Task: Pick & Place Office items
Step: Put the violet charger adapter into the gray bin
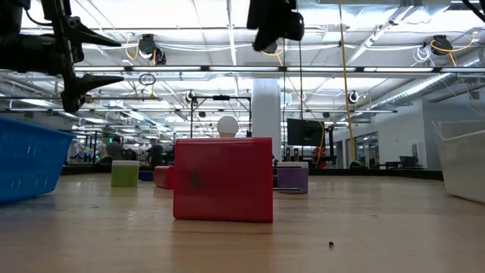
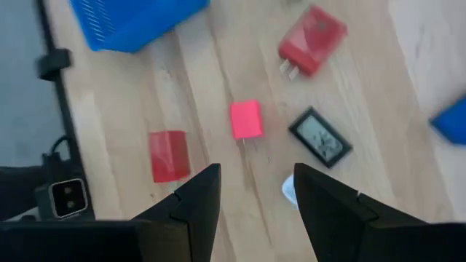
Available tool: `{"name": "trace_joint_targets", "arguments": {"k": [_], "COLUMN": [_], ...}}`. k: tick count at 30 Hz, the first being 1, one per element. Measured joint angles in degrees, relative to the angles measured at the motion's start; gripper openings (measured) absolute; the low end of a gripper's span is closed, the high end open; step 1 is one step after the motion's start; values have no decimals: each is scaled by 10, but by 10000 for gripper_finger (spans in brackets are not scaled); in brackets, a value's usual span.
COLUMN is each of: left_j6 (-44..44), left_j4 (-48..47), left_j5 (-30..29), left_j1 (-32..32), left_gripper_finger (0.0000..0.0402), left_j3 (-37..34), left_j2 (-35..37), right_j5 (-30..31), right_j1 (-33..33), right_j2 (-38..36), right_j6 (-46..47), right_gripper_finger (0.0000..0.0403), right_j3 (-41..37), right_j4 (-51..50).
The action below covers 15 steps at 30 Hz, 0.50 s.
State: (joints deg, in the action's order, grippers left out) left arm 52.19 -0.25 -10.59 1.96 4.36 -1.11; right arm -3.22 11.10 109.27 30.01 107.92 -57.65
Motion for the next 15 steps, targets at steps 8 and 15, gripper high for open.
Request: {"name": "trace_joint_targets", "arguments": {"k": [8, 15], "left_j6": [9, 19], "left_j4": [0, 0], "left_j5": [2, 2], "left_j1": [0, 0], "left_gripper_finger": [278, 278], "left_j3": [0, 0], "left_j2": [0, 0], "right_j5": [2, 47], "right_j1": [-10, -8], "right_j2": [20, 19], "right_j6": [57, 61], "right_gripper_finger": [165, 165], "right_j3": [4, 4], "right_j4": [-26, 24]}}
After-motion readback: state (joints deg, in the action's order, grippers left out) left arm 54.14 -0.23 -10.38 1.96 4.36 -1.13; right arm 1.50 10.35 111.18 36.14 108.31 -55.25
